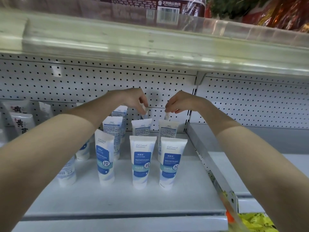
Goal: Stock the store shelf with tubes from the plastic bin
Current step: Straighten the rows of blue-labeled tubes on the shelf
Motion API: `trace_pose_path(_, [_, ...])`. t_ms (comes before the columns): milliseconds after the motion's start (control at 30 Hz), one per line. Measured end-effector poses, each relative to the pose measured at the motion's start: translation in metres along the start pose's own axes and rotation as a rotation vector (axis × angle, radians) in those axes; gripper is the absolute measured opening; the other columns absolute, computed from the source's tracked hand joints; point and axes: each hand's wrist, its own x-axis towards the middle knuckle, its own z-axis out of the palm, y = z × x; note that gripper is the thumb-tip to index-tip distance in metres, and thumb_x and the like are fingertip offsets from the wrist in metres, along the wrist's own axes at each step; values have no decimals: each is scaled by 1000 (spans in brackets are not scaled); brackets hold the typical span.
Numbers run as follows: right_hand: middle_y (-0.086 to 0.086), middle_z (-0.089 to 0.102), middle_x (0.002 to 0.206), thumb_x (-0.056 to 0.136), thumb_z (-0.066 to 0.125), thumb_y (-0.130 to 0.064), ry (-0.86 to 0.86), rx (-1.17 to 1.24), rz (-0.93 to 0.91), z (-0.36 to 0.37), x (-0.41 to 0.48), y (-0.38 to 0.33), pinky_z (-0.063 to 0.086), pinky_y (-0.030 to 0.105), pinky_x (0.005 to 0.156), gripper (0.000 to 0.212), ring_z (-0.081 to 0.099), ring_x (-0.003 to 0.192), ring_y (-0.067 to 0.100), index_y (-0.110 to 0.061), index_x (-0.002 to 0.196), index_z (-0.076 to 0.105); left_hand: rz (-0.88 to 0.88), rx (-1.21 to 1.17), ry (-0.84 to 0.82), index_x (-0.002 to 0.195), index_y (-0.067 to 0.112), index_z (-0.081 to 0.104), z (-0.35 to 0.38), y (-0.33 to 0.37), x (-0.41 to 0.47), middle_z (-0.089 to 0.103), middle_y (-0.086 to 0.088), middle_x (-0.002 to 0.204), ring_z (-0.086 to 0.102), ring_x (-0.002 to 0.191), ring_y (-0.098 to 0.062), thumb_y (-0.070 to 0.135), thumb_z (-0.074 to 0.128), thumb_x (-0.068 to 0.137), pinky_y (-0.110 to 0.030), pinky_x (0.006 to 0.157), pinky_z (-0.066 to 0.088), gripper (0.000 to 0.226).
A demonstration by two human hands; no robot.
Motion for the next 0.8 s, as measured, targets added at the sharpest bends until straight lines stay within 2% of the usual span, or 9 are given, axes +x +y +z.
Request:
trace_pose_path(67, [15, 67, 108, 83, 70, -20, 5, -14, -3, 1, 1, 1, 53, 33, 93, 33, 64, 101, 23, 0, 109, 67, 14, 22, 36, 107, 19, 68, 4, -2, 3, 52, 9, 97, 49, 90, -13, 33, 75, 76, -25, 76, 38, 35])
trace_pose_path(133, [16, 68, 100, 84, 68, -24, 35, -29, -2, 3, 2, 2, 54, 31, 89, 34, 65, 91, 22, 1, 108, 67, 42, 11, 79, 97, 15, 70, 7, -2, 5, 57, 9, 90, 52, 87, -14, 28, 74, 78, -24, 71, 39, 24])
trace_pose_path(267, [8, 64, 78, 84, 69, -26, 84, -32, -19, 8, 4, 7, 55, 19, 69, 30, 61, 68, 11, 0, 101, 68, 71, -4, 106, 82, 14, 70, 10, -5, 7, 62, 10, 73, 58, 75, -18, 22, 74, 78, -23, 64, 43, 10])
trace_pose_path(367, [7, 64, 80, 82, 70, -23, 84, -78, -52, 7, 3, 9, 51, 19, 66, 25, 57, 66, 10, -2, 97, 70, 79, -7, 96, 83, 12, 70, 10, -6, 8, 62, 9, 73, 58, 76, -18, 21, 74, 78, -29, 71, 45, 11])
trace_pose_path(433, [7, 64, 83, 80, 73, -20, 70, -106, -71, 6, 1, 8, 47, 19, 62, 21, 53, 67, 11, -5, 95, 72, 78, -11, 83, 87, 11, 71, 9, -6, 7, 64, 6, 78, 59, 79, -16, 20, 73, 79, -28, 73, 45, 12])
trace_pose_path(533, [-1, 62, 74, 79, 74, -16, 63, -113, -88, 5, 0, 8, 41, 16, 56, 18, 49, 62, 8, -7, 94, 72, 59, -19, 72, 94, 6, 72, 7, -6, 7, 67, -2, 88, 58, 81, -16, 16, 73, 80, -30, 77, 46, 17])
trace_pose_path(633, [-4, 60, 71, 78, 74, -12, 78, -108, -98, 6, 2, 8, 41, 15, 59, 16, 51, 64, 8, -6, 92, 72, 56, -31, 86, 94, 5, 72, 9, -7, 7, 67, -4, 88, 57, 81, -17, 15, 74, 79, -27, 75, 45, 19])
trace_pose_path(733, [1, 62, 74, 78, 74, -10, 91, -105, -101, 6, 5, 10, 51, 30, 72, 16, 56, 71, 14, -3, 92, 72, 66, -36, 97, 95, 4, 72, 11, -6, 9, 68, -5, 91, 59, 83, -17, 15, 74, 78, -27, 76, 46, 20])
trace_pose_path(800, [4, 65, 77, 78, 74, -10, 85, -100, -100, 6, 6, 10, 54, 32, 77, 15, 59, 75, 16, -3, 90, 72, 68, -37, 97, 95, 4, 72, 10, -5, 9, 68, -5, 92, 60, 84, -17, 15, 73, 79, -29, 79, 47, 20])
